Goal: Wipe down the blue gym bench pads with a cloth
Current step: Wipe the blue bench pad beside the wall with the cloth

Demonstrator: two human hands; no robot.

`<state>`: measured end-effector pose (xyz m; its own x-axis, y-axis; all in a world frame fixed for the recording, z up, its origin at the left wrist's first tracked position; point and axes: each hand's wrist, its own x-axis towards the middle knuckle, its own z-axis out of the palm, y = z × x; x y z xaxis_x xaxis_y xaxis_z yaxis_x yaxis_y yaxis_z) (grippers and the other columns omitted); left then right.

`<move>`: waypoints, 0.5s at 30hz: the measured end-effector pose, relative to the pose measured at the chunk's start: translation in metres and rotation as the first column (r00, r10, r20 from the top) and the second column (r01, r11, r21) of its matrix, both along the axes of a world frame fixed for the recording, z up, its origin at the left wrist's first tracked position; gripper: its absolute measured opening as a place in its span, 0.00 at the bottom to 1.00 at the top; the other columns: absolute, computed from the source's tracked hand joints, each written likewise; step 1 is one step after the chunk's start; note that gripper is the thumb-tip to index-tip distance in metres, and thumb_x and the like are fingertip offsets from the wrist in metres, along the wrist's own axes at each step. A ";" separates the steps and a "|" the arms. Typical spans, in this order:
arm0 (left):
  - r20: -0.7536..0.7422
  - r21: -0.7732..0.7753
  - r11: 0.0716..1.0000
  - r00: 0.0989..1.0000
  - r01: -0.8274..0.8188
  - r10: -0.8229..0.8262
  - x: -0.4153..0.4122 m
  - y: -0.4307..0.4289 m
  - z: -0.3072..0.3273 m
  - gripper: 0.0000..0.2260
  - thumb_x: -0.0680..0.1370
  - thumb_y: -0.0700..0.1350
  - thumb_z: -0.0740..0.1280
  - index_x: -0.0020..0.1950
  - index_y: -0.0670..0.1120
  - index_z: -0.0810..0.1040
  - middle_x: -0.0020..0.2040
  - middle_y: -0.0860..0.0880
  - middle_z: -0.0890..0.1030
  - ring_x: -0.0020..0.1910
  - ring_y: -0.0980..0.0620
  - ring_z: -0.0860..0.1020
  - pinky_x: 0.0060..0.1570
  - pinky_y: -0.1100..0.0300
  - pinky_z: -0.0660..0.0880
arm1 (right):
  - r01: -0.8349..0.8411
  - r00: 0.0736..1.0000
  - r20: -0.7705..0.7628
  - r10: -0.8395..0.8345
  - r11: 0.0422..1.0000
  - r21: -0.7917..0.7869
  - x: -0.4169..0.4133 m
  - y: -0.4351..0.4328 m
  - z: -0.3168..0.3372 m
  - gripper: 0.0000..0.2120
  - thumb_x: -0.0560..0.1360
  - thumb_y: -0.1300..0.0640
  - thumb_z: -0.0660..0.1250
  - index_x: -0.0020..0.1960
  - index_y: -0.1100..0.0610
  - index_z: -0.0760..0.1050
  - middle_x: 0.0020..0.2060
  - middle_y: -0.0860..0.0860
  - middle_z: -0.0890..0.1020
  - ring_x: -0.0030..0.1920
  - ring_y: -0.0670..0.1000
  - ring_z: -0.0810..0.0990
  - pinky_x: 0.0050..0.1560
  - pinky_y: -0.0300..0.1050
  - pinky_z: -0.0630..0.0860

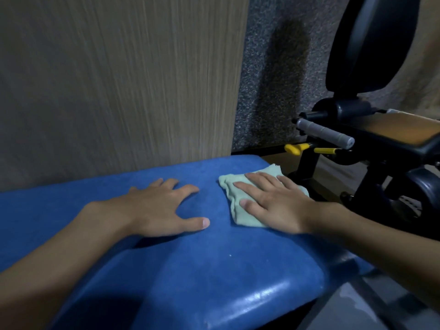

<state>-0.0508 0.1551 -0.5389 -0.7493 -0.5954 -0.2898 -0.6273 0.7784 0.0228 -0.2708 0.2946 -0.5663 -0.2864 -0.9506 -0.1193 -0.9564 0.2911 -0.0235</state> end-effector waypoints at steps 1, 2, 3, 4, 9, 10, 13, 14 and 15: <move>0.019 0.002 1.000 1.000 0.005 -0.005 0.001 -0.001 -0.002 0.44 0.65 0.82 0.51 0.78 0.66 0.47 0.81 0.55 0.47 0.80 0.50 0.47 0.74 0.37 0.54 | 0.012 1.000 0.000 -0.012 1.000 -0.004 -0.004 -0.017 -0.001 0.28 0.80 0.34 0.40 0.79 0.37 0.45 0.80 0.44 0.46 0.79 0.47 0.41 0.77 0.57 0.41; 0.026 -0.001 1.000 1.000 0.013 -0.013 0.002 -0.002 -0.005 0.44 0.65 0.82 0.50 0.77 0.67 0.46 0.81 0.55 0.47 0.80 0.50 0.46 0.73 0.37 0.53 | 0.025 1.000 -0.001 -0.025 1.000 -0.007 -0.009 -0.036 0.000 0.28 0.80 0.34 0.41 0.79 0.37 0.45 0.80 0.44 0.47 0.79 0.47 0.42 0.77 0.58 0.41; 0.027 -0.009 1.000 0.999 0.020 -0.020 0.002 -0.002 -0.007 0.45 0.63 0.83 0.48 0.77 0.67 0.46 0.81 0.55 0.46 0.80 0.50 0.45 0.73 0.36 0.53 | 0.040 0.999 0.000 -0.040 0.999 -0.011 -0.012 -0.054 0.000 0.28 0.80 0.35 0.42 0.79 0.37 0.46 0.80 0.44 0.47 0.79 0.48 0.43 0.77 0.58 0.42; 0.028 -0.018 1.000 0.999 0.024 -0.023 0.002 -0.002 -0.008 0.45 0.63 0.83 0.48 0.77 0.67 0.45 0.81 0.54 0.46 0.80 0.49 0.45 0.73 0.36 0.53 | 0.057 0.998 0.001 -0.057 0.998 -0.014 -0.015 -0.073 0.001 0.28 0.81 0.35 0.42 0.79 0.38 0.46 0.80 0.45 0.48 0.79 0.49 0.44 0.76 0.59 0.42; 0.013 -0.030 0.999 1.000 0.019 -0.019 0.002 -0.004 -0.012 0.41 0.68 0.80 0.50 0.77 0.67 0.45 0.82 0.55 0.45 0.80 0.49 0.44 0.73 0.35 0.52 | 0.131 0.991 0.005 -0.131 0.991 -0.023 -0.019 -0.130 0.003 0.28 0.80 0.36 0.42 0.79 0.41 0.49 0.79 0.50 0.53 0.79 0.53 0.48 0.75 0.63 0.45; 0.014 -0.027 0.999 1.000 0.017 -0.017 0.001 -0.004 -0.011 0.40 0.68 0.80 0.51 0.77 0.67 0.46 0.81 0.55 0.45 0.80 0.50 0.44 0.73 0.35 0.52 | 0.132 0.991 0.004 -0.132 0.991 -0.023 -0.018 -0.130 0.002 0.28 0.80 0.36 0.41 0.79 0.41 0.49 0.79 0.50 0.53 0.79 0.53 0.48 0.75 0.64 0.45; 0.003 -0.010 1.000 1.000 0.014 -0.014 -0.001 -0.006 -0.008 0.40 0.68 0.79 0.54 0.77 0.66 0.48 0.81 0.55 0.49 0.80 0.50 0.47 0.72 0.34 0.53 | 0.113 0.994 0.003 -0.113 0.994 -0.011 -0.011 -0.110 -0.001 0.28 0.81 0.37 0.41 0.80 0.41 0.46 0.80 0.49 0.48 0.80 0.52 0.44 0.76 0.63 0.42; -0.008 -0.003 1.000 1.000 0.014 -0.014 -0.001 -0.007 -0.007 0.41 0.68 0.79 0.54 0.77 0.66 0.49 0.81 0.56 0.50 0.80 0.51 0.48 0.72 0.34 0.54 | 0.100 0.995 0.000 -0.100 0.995 -0.009 -0.007 -0.099 -0.002 0.28 0.81 0.37 0.41 0.80 0.41 0.45 0.81 0.49 0.46 0.80 0.52 0.42 0.76 0.63 0.41; -0.013 0.006 1.000 1.000 0.014 -0.014 -0.001 -0.008 -0.006 0.42 0.67 0.80 0.55 0.77 0.66 0.50 0.81 0.56 0.51 0.80 0.51 0.49 0.72 0.34 0.54 | 0.082 0.997 -0.003 -0.082 0.997 -0.007 0.000 -0.085 -0.003 0.28 0.81 0.37 0.40 0.80 0.41 0.45 0.81 0.48 0.45 0.80 0.52 0.41 0.76 0.62 0.40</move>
<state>-0.0518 0.1476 -0.5450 -0.7612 -0.5831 -0.2838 -0.6160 0.7869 0.0353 -0.2710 0.2094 -0.5690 -0.3637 -0.9248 -0.1115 -0.9295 0.3683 -0.0223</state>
